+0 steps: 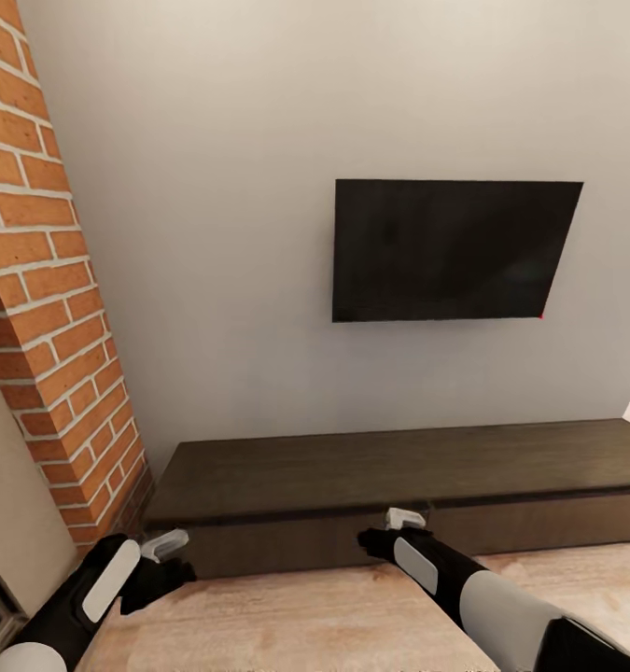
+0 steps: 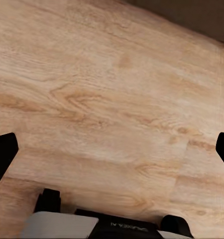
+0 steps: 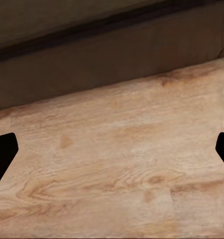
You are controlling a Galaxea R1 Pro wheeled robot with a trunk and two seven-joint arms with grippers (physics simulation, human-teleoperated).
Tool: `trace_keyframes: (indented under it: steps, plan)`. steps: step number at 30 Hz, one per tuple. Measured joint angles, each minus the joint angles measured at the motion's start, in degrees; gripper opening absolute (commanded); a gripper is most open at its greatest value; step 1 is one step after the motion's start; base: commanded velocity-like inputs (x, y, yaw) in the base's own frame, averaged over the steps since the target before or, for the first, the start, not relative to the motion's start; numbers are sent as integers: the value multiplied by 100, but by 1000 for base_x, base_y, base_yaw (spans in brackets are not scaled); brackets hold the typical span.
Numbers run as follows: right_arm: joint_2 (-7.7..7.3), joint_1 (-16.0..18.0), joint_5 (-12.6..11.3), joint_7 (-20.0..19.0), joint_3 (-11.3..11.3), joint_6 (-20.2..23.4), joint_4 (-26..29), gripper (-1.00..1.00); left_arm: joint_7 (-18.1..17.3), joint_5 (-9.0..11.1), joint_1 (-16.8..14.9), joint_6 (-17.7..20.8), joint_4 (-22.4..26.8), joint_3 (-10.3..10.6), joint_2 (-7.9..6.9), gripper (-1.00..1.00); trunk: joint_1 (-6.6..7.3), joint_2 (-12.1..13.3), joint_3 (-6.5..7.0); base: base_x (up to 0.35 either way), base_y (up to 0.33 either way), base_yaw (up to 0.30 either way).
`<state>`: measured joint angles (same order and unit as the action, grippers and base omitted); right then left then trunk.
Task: Place each of the two pumpkins and all three candles from the living room inside a cabinet in the living room (use any cabinet), then make sure every cabinet is closed, and position the cauldron so it is next to a table in the living room.
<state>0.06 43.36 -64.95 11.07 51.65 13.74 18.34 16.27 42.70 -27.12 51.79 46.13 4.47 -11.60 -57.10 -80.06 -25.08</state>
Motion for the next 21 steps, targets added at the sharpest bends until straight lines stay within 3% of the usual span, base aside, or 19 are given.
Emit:
trace_keyframes:
  steps: [5,7,11,14,18,21]
  plan:
    - [-11,0,-16,-1,12,-17,-693,100,-17,-352,8,-303,-712,47,-129,100,110,200,45,0,0,0]
    - [-10,-35,-17,0,13,-66,-1040,100,-22,-626,22,-517,-1041,43,-137,100,154,280,69,0,0,0]
    - [-6,-402,44,-1,10,-456,-1390,100,-55,-1109,33,-1782,-2277,83,-90,100,242,441,126,0,0,0]
    - [-5,-739,51,-2,8,-798,-1446,100,-64,-1306,34,-2562,-3116,214,9,100,307,561,172,0,0,0]
    - [-5,-1191,76,2,2,-1264,-1471,100,-165,-1433,128,-3340,-3854,340,111,100,396,721,238,0,0,0]
    - [-6,-1460,95,18,6,-1582,-1483,100,-548,-1464,347,-3764,-4198,378,127,100,461,841,291,0,0,0]
